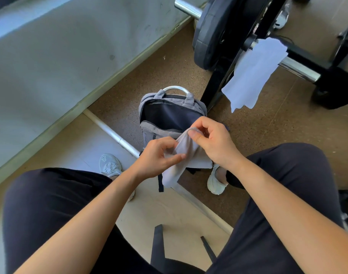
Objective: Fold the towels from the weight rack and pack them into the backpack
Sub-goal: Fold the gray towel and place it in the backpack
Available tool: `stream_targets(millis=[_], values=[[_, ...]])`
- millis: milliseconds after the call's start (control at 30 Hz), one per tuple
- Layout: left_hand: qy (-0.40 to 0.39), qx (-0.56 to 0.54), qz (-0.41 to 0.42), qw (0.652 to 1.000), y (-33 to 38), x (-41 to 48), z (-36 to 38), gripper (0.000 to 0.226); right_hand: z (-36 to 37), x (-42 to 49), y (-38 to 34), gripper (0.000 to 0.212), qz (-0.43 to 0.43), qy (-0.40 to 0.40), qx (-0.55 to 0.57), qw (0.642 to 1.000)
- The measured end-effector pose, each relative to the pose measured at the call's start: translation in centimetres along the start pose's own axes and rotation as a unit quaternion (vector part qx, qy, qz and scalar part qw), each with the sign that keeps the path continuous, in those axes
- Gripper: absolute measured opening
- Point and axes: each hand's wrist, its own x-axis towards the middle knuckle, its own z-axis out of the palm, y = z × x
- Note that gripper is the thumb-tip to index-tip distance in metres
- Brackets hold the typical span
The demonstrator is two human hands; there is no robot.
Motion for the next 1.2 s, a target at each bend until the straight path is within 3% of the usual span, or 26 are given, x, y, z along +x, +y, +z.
stream_targets(millis=[100, 300, 533, 867, 967, 1200], values=[[-0.041, 0.080, -0.029, 0.996, -1.5, 0.1, 0.2, 0.050, -0.3, 0.1, 0.0, 0.008, 0.002, 0.086, -0.008, 0.996], [-0.096, 0.201, -0.093, 0.970, -3.6, -0.1, 0.0, 0.044, -1.8, 1.2, 1.8, 0.007, 0.061, 0.256, -0.021, 0.964], [-0.075, 0.215, -0.103, 0.968, -4.1, -0.6, 0.5, 0.022, -2.6, 2.3, 3.6, 0.007, 0.144, 0.300, -0.014, 0.943], [-0.048, 0.190, -0.097, 0.976, -3.8, -1.3, 0.6, 0.041, -3.1, 2.6, 4.3, 0.010, 0.168, 0.348, 0.016, 0.922], [0.000, 0.154, -0.121, 0.981, -3.9, -1.4, 0.3, 0.049, -3.8, 2.6, 4.6, 0.013, 0.180, 0.380, 0.029, 0.907], [0.234, -0.001, -0.149, 0.961, -2.8, -1.0, -1.4, 0.010, -4.5, 2.8, 5.2, 0.009, 0.254, 0.383, 0.041, 0.887]])
